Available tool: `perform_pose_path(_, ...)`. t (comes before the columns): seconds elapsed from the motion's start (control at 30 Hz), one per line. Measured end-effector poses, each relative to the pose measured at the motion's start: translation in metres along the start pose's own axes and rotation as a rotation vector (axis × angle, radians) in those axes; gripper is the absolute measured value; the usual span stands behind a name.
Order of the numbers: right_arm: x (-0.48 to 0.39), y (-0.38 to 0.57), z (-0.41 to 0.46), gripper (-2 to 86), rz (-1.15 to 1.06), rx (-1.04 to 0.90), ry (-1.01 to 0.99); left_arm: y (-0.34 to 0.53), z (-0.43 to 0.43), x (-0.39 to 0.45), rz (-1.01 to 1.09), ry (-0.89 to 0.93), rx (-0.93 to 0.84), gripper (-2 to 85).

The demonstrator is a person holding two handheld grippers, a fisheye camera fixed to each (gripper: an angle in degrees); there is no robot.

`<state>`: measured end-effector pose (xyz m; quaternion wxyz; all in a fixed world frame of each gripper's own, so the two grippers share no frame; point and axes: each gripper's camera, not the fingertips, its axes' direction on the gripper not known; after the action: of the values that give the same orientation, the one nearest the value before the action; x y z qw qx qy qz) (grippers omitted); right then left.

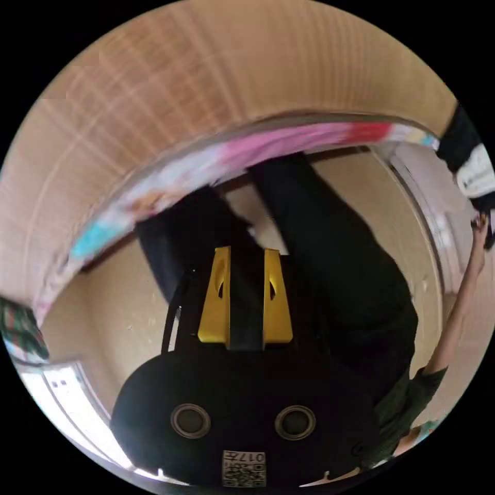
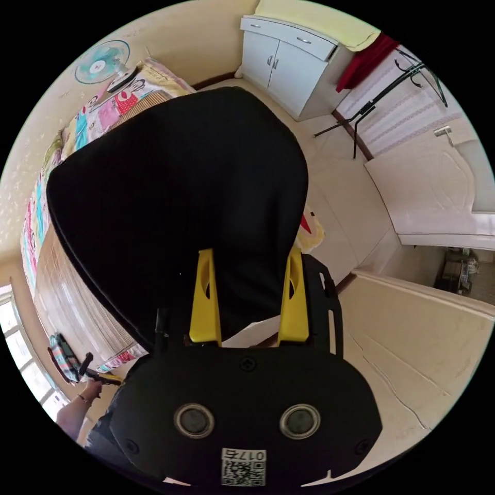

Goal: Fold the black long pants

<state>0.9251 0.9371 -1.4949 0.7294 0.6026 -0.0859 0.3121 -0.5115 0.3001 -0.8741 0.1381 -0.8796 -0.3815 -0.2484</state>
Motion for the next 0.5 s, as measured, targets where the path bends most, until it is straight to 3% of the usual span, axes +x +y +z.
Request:
perform_pose_path(0.1, 0.008, 0.020, -0.011, 16.0, -0.034, 0.029, 0.020, 0.102, 0.005, -0.130, -0.311, 0.238, 0.145, 8.4)
perform_pose_path(0.17, 0.016, 0.043, -0.033, 13.7, 0.074, 0.122, 0.051, 0.161, 0.002, -0.171, -0.384, 0.431, 0.329, 7.9)
perform_pose_path(0.23, 0.023, 0.103, -0.068, 10.9, 0.198, 0.351, -0.027, 0.204, 0.005, -0.189, -0.409, 0.619, 0.510, 6.6)
perform_pose_path(0.3, 0.025, 0.152, -0.073, 7.9, 0.287, 0.442, -0.119, 0.233, 0.015, -0.182, -0.384, 0.823, 0.690, 5.7)
perform_pose_path(0.4, 0.014, 0.224, -0.030, 2.9, 0.434, 0.415, -0.313, 0.235, 0.016, -0.122, -0.277, 0.726, 0.776, 0.6)
perform_pose_path(0.47, -0.006, 0.245, 0.025, 1.7, 0.446, 0.255, -0.488, 0.220, 0.014, -0.064, -0.122, 0.547, 0.735, 0.0)
perform_pose_path(0.5, -0.026, 0.253, 0.074, 1.2, 0.446, 0.079, -0.651, 0.212, 0.018, -0.023, -0.039, 0.403, 0.693, -0.2)
